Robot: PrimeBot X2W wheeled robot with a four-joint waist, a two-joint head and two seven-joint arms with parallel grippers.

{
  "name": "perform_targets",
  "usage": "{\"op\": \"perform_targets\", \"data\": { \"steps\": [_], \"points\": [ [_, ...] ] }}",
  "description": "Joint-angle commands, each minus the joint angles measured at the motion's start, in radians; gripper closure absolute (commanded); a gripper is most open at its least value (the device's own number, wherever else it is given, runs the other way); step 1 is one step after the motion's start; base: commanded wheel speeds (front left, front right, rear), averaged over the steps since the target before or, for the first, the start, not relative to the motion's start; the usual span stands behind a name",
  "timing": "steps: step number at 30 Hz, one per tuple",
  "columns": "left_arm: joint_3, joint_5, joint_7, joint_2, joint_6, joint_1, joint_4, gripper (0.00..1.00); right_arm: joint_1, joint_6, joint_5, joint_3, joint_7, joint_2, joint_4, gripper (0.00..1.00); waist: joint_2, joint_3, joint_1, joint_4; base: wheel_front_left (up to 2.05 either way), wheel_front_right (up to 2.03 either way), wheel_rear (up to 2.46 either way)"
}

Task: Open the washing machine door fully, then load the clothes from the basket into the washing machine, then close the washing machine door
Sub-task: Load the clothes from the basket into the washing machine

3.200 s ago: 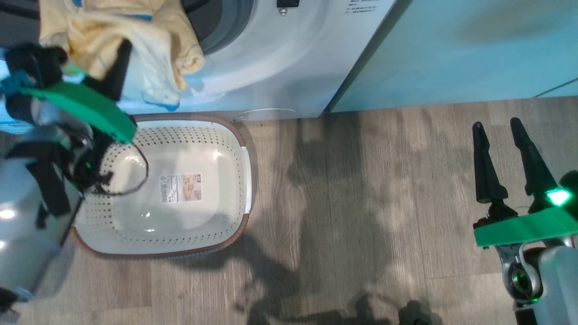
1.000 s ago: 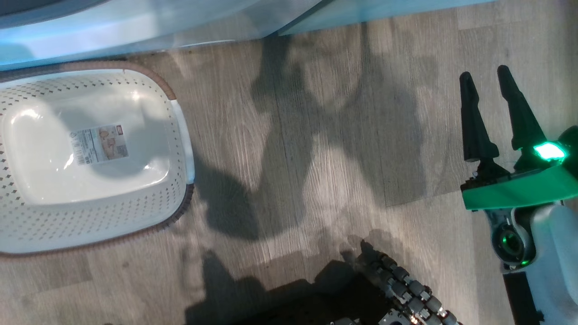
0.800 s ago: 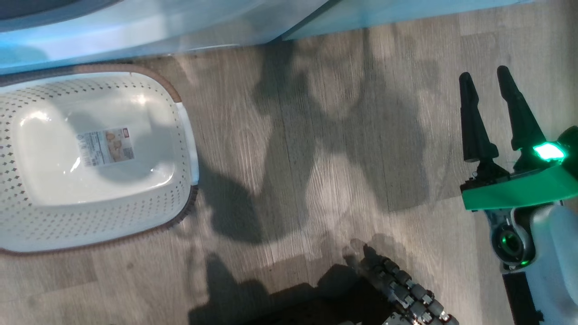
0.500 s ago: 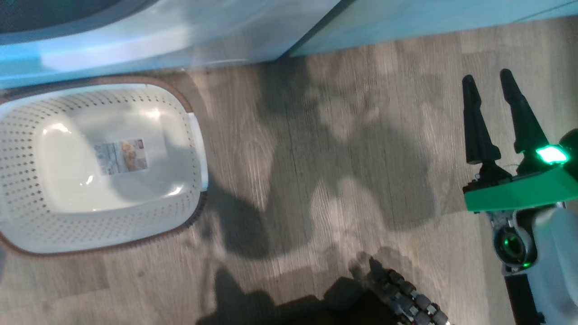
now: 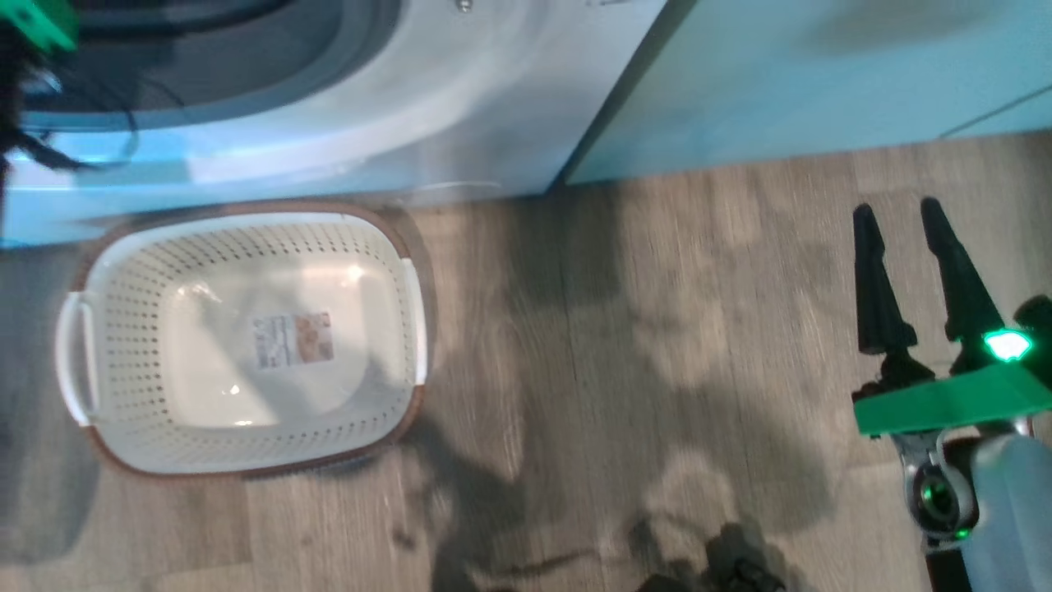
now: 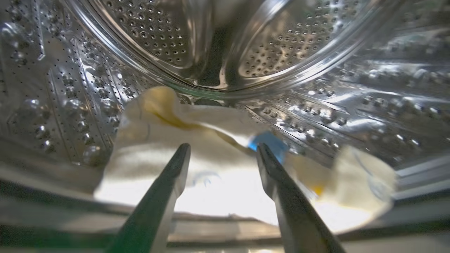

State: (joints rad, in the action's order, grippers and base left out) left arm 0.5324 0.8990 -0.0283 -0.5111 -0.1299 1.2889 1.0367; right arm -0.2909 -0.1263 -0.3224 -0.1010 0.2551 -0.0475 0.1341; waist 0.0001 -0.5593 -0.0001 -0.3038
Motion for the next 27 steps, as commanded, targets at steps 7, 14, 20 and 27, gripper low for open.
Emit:
{"op": "perform_targets", "data": {
  "steps": [7,14,20,27],
  "points": [
    [0.001,0.079,-0.047,-0.020,-0.001,-0.173,-0.137,0.00,0.065,-0.004,0.021,0.014,0.007,-0.013,-0.021,0.00,-0.0001,0.123,0.0001,0.070,0.00,0.00,0.00],
    [0.016,0.111,-0.114,-0.026,-0.001,-0.327,-0.218,0.00,0.106,-0.004,0.023,0.036,0.007,-0.022,-0.019,0.00,-0.0001,0.190,0.0001,0.109,0.00,0.00,0.00],
    [0.023,0.080,-0.206,-0.031,0.006,-0.445,-0.266,0.00,0.135,-0.004,0.024,0.040,0.007,-0.028,-0.018,0.00,-0.0001,0.237,0.0001,0.137,0.00,0.00,0.00],
    [-0.117,-0.045,-0.233,-0.027,0.038,-0.579,-0.425,0.00,0.158,-0.004,0.025,0.052,0.007,-0.034,-0.018,0.00,-0.0001,0.283,0.0001,0.155,0.00,0.00,0.00]
  ]
}}
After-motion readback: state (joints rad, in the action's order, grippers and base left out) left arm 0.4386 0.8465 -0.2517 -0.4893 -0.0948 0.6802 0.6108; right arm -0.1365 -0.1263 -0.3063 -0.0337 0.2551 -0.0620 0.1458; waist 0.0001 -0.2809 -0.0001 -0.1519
